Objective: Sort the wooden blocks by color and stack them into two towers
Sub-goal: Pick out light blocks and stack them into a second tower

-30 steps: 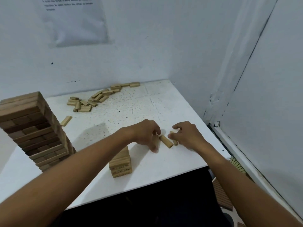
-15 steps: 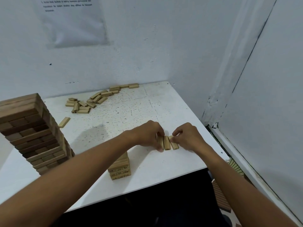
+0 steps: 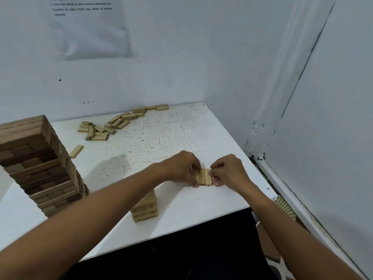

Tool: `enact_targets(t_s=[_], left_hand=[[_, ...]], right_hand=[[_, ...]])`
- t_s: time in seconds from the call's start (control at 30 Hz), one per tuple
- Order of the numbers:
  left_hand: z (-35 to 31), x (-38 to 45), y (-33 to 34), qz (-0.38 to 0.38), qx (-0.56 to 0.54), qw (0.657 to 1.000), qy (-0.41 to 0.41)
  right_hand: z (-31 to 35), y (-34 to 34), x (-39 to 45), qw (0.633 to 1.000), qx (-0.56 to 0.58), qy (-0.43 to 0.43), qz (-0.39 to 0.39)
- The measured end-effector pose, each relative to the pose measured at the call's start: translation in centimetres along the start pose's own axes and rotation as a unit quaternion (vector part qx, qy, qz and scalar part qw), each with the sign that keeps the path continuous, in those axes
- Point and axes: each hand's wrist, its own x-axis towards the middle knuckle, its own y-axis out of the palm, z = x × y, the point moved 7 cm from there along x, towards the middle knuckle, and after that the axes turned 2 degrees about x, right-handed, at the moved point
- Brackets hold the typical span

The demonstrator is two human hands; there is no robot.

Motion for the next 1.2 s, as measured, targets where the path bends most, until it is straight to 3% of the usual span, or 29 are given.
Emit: enact_targets(t_s=[0.1,0.2,0.47,0.83,1.2], left_hand=[[0.1,0.0,0.0,0.002,-0.006,1.0,-0.004],[0.3,-0.1,-0.1,0.004,-0.018,1.0,-0.006],[1.1,-0.2,0.0,0.0,-0.077,0.997,-0.015],[0.8,-0.7,-0.6,-0.027,-0.096,0.995,-0.011],[2.9,-8.1,-7.3,-0.162,-0.118,0.979,-0.051]], right_hand=[[0.0,0.1,-0.1,1.0,0.0,-0.007,0.005],[0.6,0.1,-0.2,0.996,-0.058,-0.071,0.017],[-0.8,1.0,-1.0,0.976,-0.089,-0.143,0.139],[0.1,1.6,-0.6,0.981,-0.041,-0.165,0.096],[9.1,3.4,-1.9,0.954,-0.031,-0.27,0.124]])
